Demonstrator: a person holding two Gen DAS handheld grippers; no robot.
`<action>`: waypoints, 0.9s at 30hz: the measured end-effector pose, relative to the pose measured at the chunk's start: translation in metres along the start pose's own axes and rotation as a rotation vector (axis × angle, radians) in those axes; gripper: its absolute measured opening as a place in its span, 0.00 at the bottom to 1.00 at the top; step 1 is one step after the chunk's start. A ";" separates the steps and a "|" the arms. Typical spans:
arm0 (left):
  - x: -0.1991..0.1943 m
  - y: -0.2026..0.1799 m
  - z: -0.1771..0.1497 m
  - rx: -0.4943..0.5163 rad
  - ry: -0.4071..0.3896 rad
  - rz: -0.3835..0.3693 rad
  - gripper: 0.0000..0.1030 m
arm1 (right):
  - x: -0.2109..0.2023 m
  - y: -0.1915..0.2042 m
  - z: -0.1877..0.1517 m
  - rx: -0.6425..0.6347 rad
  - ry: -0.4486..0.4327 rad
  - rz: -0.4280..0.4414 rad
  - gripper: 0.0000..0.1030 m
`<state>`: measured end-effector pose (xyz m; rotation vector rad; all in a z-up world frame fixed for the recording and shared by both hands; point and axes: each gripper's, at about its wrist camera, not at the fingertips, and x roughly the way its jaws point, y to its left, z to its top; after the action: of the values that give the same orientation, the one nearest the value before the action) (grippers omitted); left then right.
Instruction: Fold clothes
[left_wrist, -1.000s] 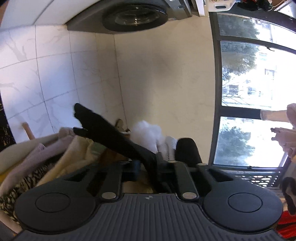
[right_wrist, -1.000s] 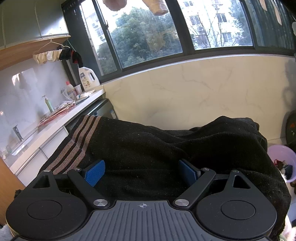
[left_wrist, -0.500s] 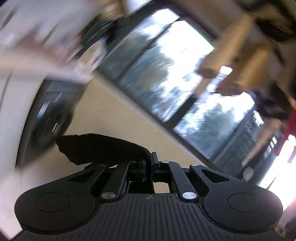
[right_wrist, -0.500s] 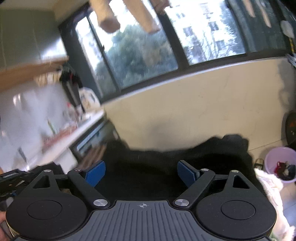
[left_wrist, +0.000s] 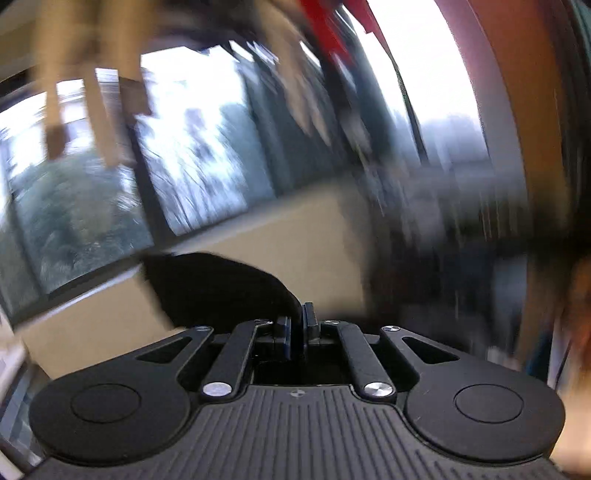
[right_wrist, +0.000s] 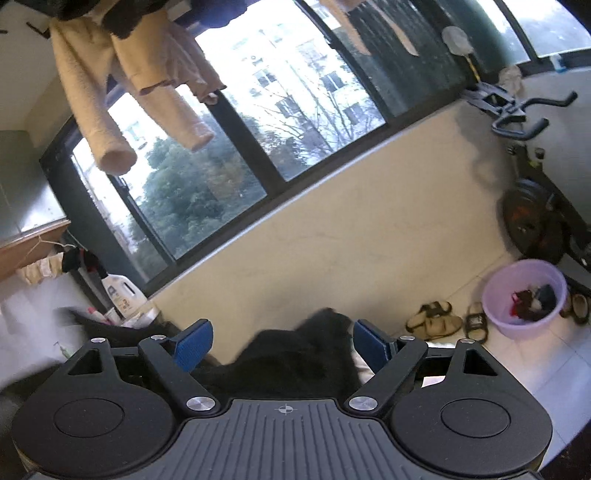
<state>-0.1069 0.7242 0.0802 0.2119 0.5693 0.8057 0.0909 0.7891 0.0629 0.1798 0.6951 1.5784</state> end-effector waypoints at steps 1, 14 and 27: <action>0.010 -0.010 -0.006 0.028 0.047 0.000 0.11 | -0.002 -0.005 0.000 0.007 -0.002 -0.003 0.80; -0.057 0.002 -0.019 0.043 -0.031 0.071 0.57 | 0.000 -0.024 0.007 0.051 0.043 0.117 0.71; -0.041 0.019 -0.053 0.041 0.078 0.165 0.56 | 0.060 -0.014 -0.001 0.106 0.176 0.101 0.07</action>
<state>-0.1706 0.7059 0.0602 0.2682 0.6479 0.9656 0.0933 0.8447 0.0372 0.1573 0.9194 1.6683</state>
